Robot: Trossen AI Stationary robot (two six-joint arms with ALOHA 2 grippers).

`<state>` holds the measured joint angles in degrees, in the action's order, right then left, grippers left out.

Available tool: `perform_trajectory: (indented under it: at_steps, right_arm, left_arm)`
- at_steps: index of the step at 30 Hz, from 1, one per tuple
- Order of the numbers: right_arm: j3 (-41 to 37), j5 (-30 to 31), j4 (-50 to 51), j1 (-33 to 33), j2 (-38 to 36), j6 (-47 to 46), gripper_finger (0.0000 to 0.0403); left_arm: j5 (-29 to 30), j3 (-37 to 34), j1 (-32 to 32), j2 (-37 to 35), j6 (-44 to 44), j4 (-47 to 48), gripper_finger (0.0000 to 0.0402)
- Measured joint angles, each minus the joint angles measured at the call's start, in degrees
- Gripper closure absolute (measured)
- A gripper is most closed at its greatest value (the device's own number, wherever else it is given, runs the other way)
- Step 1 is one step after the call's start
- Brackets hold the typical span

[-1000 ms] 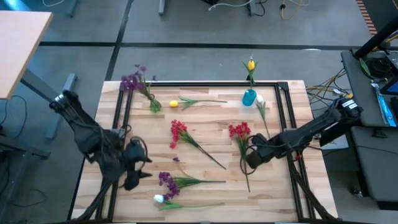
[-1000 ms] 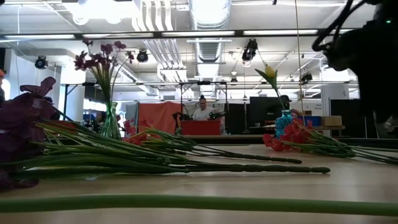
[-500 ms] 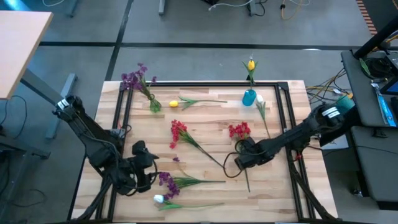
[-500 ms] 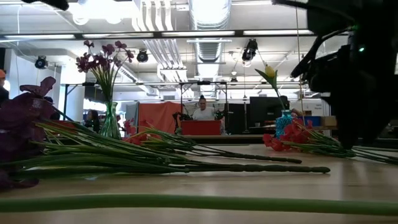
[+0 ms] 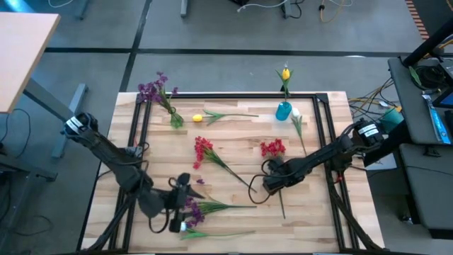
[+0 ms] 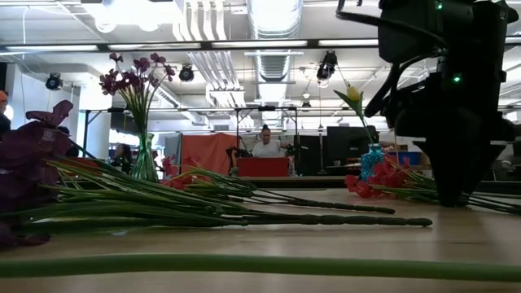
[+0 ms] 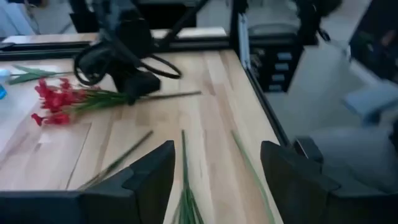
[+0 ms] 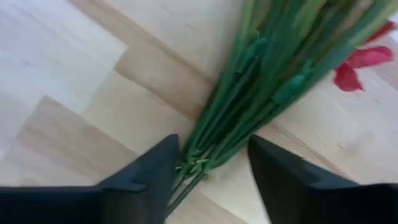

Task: Sort flowers into vase by color
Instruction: Put the right red flowers into the green vase

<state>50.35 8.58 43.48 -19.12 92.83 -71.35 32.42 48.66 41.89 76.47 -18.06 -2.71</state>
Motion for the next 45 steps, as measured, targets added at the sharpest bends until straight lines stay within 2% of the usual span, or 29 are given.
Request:
perform_trajectory:
  at_steps: [6, 10, 14, 18, 22, 27, 30, 32, 36, 45]
  right_arm:
    - [-0.41, 1.36, -1.64, 0.05, -1.45, 5.81, 0.0372]
    - [-0.44, 1.27, -1.95, 0.03, -3.20, 8.48, 0.0381]
    - [-0.17, 3.55, -2.57, -0.46, -7.50, 10.55, 0.0382]
    - [-0.15, 10.57, -9.62, -2.27, -14.53, 16.48, 0.0383]
    - [-1.31, 18.27, -26.45, -3.78, -20.57, 30.19, 0.0384]
    - [-2.83, 17.87, -47.98, -4.23, -22.87, 49.15, 0.0384]
    - [-3.24, 14.66, -58.70, -4.25, -20.59, 56.84, 0.0385]
    - [-3.47, 13.29, -62.03, -4.23, -18.50, 60.05, 0.0385]
    - [-3.30, 11.95, -65.37, -4.23, -15.67, 62.93, 0.0385]
    - [-3.19, 11.80, -63.09, -4.23, -14.73, 61.01, 0.0385]
  left_arm:
    - [-2.08, -12.25, -4.54, -0.27, -0.39, -23.60, 0.0180]
    - [-2.97, -18.50, -6.77, -0.27, -0.86, -38.83, 0.0167]
    - [-2.69, -22.34, -8.43, 0.34, -0.45, -48.00, 0.0147]
    - [-0.42, -23.06, -9.29, 1.88, -0.40, -50.83, 0.0126]
    - [-0.38, -21.49, -10.59, 5.09, 0.29, -51.04, 0.0116]
    - [-0.93, -18.53, -12.11, 9.84, 1.65, -52.12, 0.0115]
    - [-6.03, -14.92, -14.29, 12.63, 4.76, -56.03, 0.0115]
    - [-9.05, -11.68, -15.83, 14.92, 6.49, -56.23, 0.0116]
    - [-10.01, -6.90, -18.20, 18.60, 7.31, -55.26, 0.0116]
    - [-10.68, -4.56, -20.06, 19.24, 9.46, -55.66, 0.0116]
